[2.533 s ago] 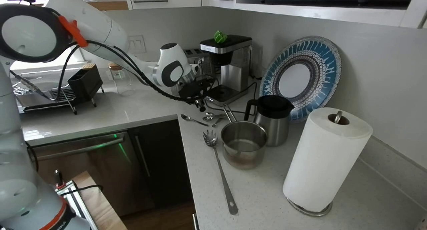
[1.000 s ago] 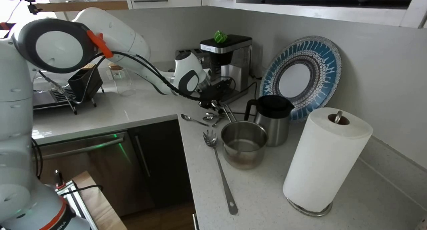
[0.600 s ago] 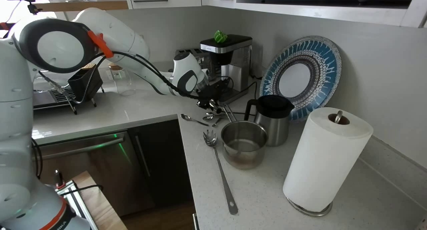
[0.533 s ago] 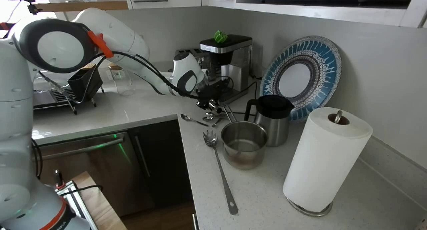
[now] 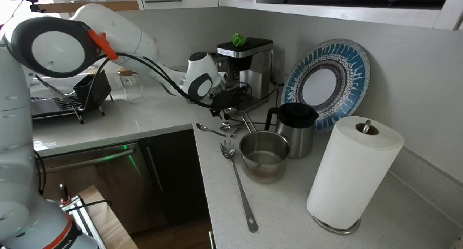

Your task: Remove the metallic cylinder from the pot and put it on the counter top

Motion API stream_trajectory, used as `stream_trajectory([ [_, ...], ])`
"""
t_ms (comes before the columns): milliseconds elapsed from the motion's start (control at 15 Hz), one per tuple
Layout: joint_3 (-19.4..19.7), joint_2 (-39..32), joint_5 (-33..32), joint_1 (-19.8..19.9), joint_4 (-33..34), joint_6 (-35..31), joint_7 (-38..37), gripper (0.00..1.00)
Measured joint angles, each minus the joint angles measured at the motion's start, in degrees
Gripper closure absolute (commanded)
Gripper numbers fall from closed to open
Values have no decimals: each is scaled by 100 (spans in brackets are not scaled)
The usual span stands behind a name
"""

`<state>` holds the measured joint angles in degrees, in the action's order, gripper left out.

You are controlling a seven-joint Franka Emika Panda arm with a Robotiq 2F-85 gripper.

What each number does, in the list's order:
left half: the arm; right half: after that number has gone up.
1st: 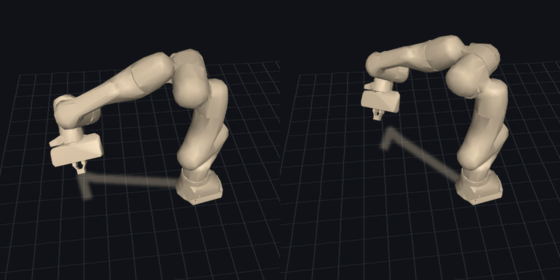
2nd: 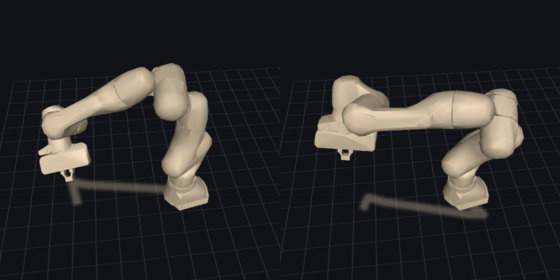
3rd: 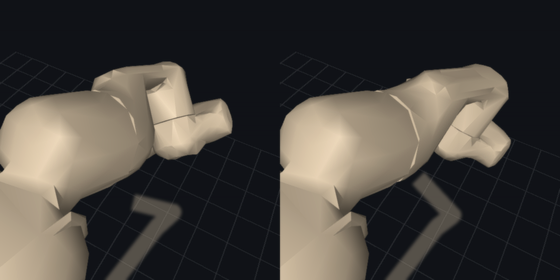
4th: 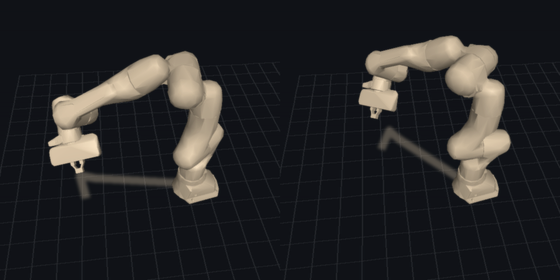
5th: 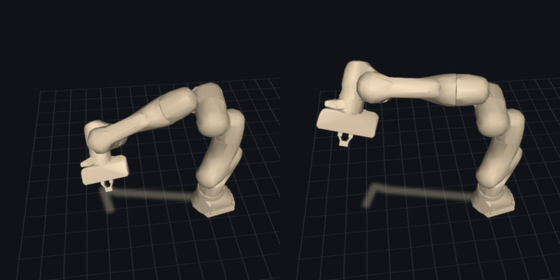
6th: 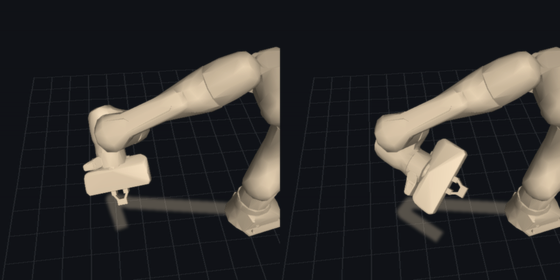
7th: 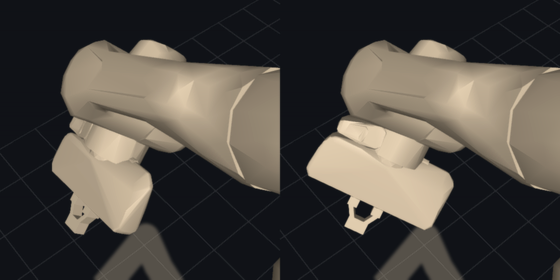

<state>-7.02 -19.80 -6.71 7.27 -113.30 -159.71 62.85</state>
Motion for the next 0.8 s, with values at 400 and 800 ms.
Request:
stream_trajectory([
  [400, -304, 1435, 1527, 178, -629, 2103, 11, 0],
  [800, 575, 3414, 1692, -114, -1543, 4122, 628, 0],
])
